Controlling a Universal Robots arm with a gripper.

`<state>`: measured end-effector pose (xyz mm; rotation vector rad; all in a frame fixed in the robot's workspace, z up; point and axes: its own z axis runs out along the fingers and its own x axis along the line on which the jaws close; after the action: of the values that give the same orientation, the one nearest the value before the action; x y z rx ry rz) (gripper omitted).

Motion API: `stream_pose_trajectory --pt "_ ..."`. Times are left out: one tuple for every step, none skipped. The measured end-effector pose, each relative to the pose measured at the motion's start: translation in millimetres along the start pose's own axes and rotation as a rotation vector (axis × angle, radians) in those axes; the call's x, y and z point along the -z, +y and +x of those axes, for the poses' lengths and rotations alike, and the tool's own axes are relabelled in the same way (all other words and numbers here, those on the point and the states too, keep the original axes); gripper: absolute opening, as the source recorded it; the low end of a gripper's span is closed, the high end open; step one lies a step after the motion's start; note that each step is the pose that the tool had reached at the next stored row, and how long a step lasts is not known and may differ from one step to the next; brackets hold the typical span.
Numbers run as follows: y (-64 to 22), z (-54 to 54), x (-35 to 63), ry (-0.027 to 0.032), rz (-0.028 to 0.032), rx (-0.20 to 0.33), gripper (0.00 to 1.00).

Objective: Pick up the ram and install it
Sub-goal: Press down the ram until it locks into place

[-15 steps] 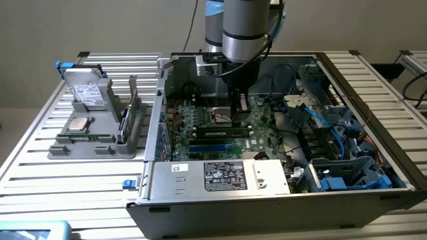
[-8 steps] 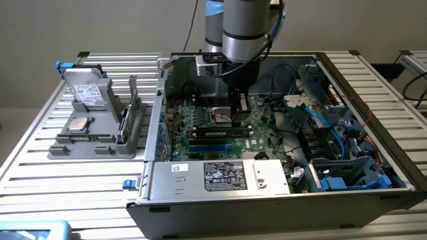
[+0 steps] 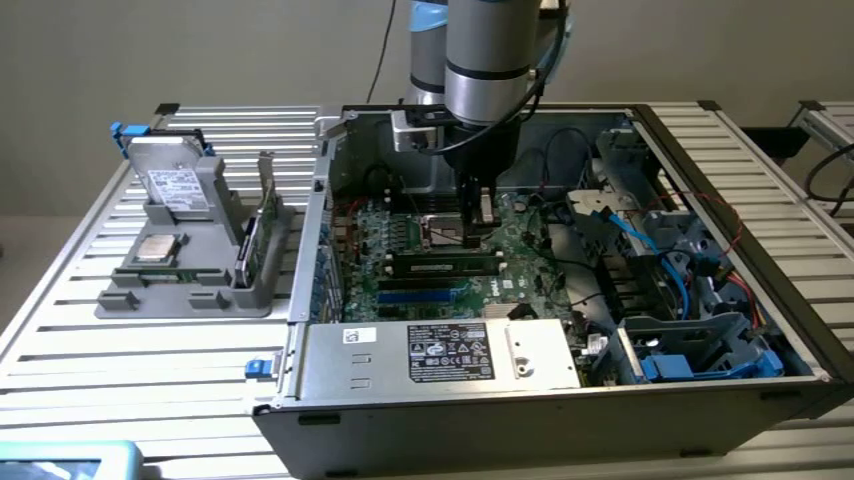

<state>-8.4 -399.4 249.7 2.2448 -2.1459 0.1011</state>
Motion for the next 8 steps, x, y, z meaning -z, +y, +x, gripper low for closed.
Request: stream_pose_trajectory --pt "0.0 0.0 0.0 0.0000 0.0000 0.000 0.13" --pt "-0.1 0.0 0.0 0.0000 0.0003 -0.001 0.11" --pt "-1.7 0.1 -0.2 0.0001 0.0000 -0.001 0.11" --pt "-3.9 0.2 -0.3 0.0003 -0.0014 -0.001 0.11" --pt "-5.6 0.2 -0.5 0.0016 -0.0050 -0.001 0.11" --pt "-6.8 0.3 -0.7 0.0028 -0.0094 -0.001 0.11" --pt "-7.3 0.3 -0.9 0.0042 -0.0136 -0.001 0.11" --pt "-7.3 0.3 -1.2 0.0052 -0.0165 -0.002 0.11"
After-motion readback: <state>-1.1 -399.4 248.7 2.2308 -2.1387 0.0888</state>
